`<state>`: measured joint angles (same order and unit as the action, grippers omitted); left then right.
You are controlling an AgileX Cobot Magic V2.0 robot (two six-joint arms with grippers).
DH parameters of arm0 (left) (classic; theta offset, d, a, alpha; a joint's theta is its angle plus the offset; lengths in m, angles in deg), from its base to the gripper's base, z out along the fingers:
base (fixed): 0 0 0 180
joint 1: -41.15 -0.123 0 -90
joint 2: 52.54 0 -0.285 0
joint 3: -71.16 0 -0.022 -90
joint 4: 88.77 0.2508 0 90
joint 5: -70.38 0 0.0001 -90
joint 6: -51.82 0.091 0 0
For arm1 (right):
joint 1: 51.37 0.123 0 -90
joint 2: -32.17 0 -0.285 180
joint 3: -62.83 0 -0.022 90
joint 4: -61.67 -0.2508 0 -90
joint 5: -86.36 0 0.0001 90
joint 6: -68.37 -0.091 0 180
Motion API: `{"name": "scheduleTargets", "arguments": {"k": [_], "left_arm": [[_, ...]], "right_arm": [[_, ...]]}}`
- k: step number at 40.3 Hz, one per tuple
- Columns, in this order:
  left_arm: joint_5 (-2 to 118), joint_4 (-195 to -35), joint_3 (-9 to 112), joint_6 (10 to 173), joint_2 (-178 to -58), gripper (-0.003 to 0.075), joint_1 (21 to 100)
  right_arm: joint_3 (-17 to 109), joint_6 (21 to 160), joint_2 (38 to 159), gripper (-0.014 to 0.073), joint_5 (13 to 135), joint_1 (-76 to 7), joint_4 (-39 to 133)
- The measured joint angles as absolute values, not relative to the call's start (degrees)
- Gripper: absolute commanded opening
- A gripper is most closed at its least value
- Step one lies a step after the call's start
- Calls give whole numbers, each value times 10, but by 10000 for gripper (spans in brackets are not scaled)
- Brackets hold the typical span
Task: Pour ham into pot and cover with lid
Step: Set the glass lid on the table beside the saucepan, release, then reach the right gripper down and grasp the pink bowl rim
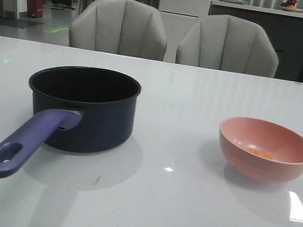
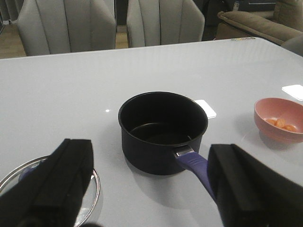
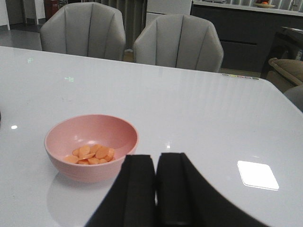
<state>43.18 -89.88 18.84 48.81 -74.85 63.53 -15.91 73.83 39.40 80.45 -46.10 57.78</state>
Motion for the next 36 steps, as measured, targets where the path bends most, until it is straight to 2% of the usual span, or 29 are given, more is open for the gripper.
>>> {"name": "scheduleTargets", "arguments": {"k": [15, 20, 28, 36], "left_arm": [[457, -898, 160, 488, -725, 529, 635], [457, -898, 159, 489, -725, 529, 635], [459, -898, 159, 489, -725, 529, 635], [462, -898, 159, 489, -725, 529, 635]], "right_arm": [[-158, 738, 394, 166, 894, -461, 539], [-113, 738, 407, 166, 869, -461, 522], [1, 738, 515, 166, 789, -461, 521], [25, 738, 567, 167, 752, -461, 518]]}}
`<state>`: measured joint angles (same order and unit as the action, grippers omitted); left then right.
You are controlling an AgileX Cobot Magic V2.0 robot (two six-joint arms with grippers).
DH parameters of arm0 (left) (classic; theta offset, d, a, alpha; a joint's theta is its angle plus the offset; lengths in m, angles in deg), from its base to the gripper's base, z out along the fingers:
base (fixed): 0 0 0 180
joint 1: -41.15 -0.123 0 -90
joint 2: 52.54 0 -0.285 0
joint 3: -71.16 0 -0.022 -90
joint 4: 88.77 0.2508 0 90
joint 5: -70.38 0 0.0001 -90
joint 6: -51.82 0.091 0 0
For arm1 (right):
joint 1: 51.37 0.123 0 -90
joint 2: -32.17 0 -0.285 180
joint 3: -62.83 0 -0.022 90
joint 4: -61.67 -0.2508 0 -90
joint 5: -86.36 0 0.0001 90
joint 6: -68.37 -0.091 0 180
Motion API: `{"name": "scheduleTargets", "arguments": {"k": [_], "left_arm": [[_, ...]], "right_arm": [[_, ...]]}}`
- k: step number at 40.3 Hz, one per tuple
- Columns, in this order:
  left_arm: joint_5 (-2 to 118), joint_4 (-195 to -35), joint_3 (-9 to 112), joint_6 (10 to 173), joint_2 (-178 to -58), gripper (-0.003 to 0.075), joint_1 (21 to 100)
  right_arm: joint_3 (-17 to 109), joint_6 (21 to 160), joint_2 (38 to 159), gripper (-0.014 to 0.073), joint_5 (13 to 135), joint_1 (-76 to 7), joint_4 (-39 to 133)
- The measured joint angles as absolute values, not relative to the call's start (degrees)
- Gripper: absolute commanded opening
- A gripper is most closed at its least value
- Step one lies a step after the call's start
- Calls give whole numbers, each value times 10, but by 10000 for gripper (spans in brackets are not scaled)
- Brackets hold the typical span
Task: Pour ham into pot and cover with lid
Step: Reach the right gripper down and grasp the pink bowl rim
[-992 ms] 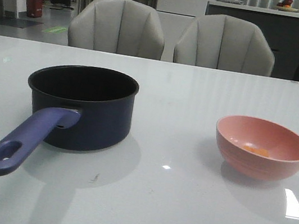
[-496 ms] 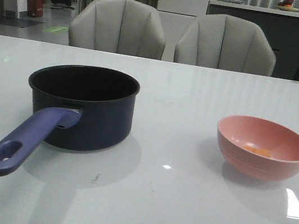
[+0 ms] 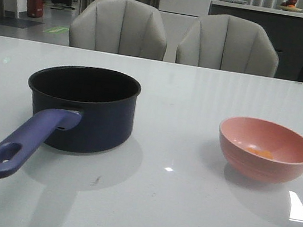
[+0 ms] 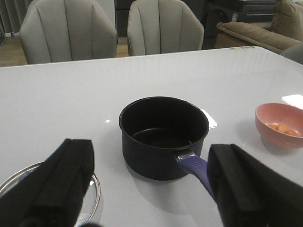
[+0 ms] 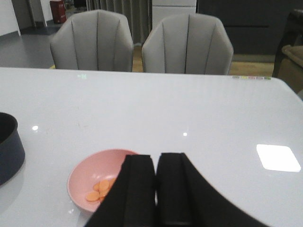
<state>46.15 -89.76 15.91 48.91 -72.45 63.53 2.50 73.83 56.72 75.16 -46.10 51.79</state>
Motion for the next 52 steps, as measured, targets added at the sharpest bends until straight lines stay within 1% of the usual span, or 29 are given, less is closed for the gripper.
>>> {"name": "scheduleTargets", "arguments": {"k": [7, 9, 11, 14, 17, 21, 27, 41, 52], "left_arm": [[462, -898, 159, 489, -725, 529, 635], [462, -898, 159, 489, -725, 529, 635], [462, -898, 159, 489, -725, 529, 635], [462, -898, 159, 489, -725, 529, 635], [462, -898, 159, 489, -725, 529, 635], [462, -898, 159, 489, -725, 529, 635], [462, -898, 159, 489, -725, 529, 635], [462, -898, 159, 489, -725, 529, 635], [462, -898, 159, 489, -725, 529, 635]], "right_arm": [[26, 738, 589, 181, 744, -461, 507], [30, 738, 608, 214, 744, -461, 506], [37, 738, 632, 265, 744, -461, 505], [50, 738, 683, 367, 744, -461, 505], [69, 738, 737, 440, 744, -461, 503], [99, 738, 804, 494, 744, -461, 495], [168, 738, 922, 498, 725, -461, 465], [350, 738, 1184, 498, 635, -461, 451], [422, 738, 1306, 497, 606, -475, 452]]}}
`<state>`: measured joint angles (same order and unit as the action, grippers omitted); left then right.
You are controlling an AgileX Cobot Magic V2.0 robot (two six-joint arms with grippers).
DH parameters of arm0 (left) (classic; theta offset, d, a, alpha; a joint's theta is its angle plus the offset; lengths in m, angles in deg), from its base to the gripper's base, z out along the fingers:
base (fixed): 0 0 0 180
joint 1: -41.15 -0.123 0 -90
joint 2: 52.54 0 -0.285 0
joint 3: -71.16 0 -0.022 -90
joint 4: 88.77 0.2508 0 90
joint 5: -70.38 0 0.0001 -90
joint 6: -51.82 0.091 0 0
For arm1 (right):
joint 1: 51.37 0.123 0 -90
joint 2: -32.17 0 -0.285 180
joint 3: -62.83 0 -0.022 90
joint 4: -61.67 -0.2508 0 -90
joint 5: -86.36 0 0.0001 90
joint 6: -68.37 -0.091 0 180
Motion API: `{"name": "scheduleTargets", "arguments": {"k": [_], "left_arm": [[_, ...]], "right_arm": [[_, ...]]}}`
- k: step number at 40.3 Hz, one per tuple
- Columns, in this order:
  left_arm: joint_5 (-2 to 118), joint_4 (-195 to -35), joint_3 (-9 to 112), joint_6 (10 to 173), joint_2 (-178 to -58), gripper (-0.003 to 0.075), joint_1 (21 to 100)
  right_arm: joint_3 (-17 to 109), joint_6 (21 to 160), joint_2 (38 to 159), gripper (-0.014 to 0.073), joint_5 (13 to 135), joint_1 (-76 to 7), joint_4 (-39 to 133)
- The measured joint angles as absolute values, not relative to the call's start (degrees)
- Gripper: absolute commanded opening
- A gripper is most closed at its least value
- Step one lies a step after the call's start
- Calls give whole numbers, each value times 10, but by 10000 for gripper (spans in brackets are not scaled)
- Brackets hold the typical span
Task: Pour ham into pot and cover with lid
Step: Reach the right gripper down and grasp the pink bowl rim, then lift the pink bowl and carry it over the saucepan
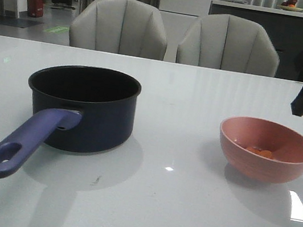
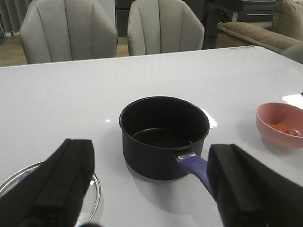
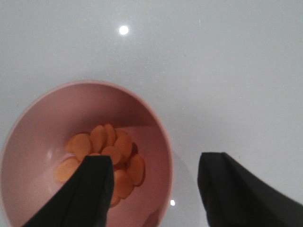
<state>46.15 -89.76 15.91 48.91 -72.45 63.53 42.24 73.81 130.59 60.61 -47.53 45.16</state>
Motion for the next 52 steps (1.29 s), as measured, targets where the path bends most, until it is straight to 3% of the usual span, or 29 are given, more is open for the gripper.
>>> {"name": "scheduleTargets", "arguments": {"k": [14, 18, 24, 41, 52], "left_arm": [[462, -898, 159, 489, -725, 529, 635], [462, -898, 159, 489, -725, 529, 635], [462, -898, 159, 489, -725, 529, 635], [462, -898, 159, 489, -725, 529, 635], [462, -898, 159, 489, -725, 529, 635]], "right_arm": [[461, 737, 1406, 458, 591, -486, 453], [463, 737, 1425, 358, 585, -486, 453], [463, 737, 1436, 117, 578, -486, 450], [498, 739, 1419, 133, 566, -482, 448], [590, 754, 1377, 133, 531, -394, 450]]}}
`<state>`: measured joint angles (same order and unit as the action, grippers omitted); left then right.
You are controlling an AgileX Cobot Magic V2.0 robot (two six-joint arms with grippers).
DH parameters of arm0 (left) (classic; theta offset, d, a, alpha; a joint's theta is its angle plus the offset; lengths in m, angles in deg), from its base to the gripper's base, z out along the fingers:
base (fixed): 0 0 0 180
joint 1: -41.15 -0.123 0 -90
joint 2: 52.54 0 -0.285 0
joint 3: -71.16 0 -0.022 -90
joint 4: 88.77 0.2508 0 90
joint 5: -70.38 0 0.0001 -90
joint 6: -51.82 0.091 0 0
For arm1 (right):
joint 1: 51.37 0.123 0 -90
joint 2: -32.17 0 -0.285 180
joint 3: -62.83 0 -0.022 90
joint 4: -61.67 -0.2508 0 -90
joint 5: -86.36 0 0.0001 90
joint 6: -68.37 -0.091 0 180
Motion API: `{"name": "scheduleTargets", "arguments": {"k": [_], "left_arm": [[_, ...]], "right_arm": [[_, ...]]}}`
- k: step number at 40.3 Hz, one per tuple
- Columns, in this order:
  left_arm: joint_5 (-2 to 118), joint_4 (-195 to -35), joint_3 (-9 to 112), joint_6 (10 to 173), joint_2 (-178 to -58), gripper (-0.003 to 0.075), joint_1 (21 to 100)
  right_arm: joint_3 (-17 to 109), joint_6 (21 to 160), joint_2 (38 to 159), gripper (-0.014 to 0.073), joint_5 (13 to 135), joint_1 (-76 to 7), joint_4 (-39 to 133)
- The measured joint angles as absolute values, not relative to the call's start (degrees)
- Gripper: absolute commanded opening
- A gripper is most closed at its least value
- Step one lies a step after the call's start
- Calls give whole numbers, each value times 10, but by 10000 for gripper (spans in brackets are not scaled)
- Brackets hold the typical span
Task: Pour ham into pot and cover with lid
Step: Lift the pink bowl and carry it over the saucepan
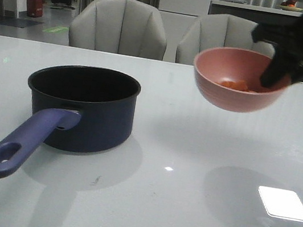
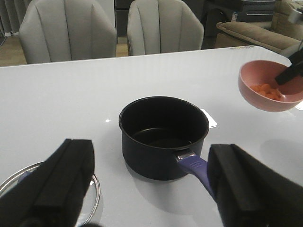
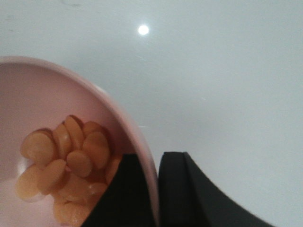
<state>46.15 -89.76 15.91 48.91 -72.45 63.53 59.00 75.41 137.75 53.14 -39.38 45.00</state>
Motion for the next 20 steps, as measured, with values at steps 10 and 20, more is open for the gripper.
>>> {"name": "scheduleTargets", "arguments": {"k": [10, 20], "left_arm": [[462, -898, 159, 489, -725, 529, 635], [462, -898, 159, 489, -725, 529, 635]], "right_arm": [[660, 759, 1379, 133, 513, -283, 450], [736, 759, 1432, 133, 517, -214, 450]]}}
